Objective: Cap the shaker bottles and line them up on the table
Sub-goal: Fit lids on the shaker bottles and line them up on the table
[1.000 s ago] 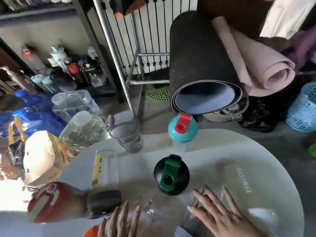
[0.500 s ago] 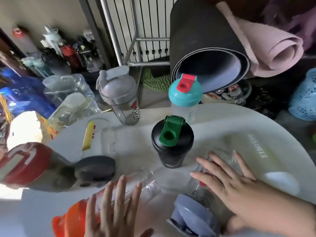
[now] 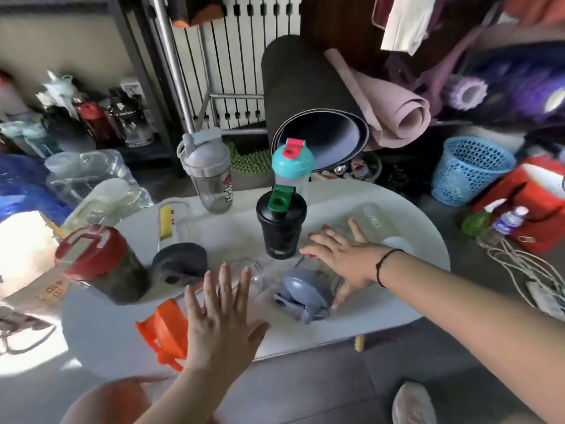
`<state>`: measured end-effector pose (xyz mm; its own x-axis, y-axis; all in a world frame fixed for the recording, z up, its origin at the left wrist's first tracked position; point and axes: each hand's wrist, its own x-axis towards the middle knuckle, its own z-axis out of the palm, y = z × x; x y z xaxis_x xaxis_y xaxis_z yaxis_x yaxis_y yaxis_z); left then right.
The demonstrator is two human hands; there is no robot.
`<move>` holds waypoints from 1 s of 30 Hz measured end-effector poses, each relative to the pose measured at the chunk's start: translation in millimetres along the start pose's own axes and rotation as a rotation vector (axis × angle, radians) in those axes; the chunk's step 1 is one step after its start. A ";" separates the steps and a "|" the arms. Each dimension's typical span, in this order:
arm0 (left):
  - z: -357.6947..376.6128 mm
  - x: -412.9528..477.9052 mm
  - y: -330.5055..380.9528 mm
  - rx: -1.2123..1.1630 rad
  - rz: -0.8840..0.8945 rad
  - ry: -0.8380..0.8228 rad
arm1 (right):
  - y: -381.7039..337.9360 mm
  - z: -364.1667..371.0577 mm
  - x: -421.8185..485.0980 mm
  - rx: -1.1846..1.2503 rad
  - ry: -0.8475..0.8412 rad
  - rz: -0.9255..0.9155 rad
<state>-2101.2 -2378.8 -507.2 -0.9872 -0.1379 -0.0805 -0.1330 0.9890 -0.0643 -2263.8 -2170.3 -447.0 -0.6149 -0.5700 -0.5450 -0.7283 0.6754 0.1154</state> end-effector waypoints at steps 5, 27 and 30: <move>-1.3 1.9 3.4 -0.069 0.009 -0.036 | -12.2 -1.9 -4.6 0.000 0.028 0.067; -65.0 22.6 -1.2 -0.274 -0.138 -0.473 | -13.2 27.0 -14.3 0.255 0.213 0.076; -60.2 22.1 1.2 -0.239 -0.132 -0.445 | -11.6 28.4 -13.5 0.267 0.231 0.069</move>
<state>-2128.4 -2377.5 -449.2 -0.8343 -0.2203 -0.5054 -0.3220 0.9388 0.1225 -2238.5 -2157.2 -464.6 -0.7344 -0.5885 -0.3380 -0.5965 0.7973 -0.0921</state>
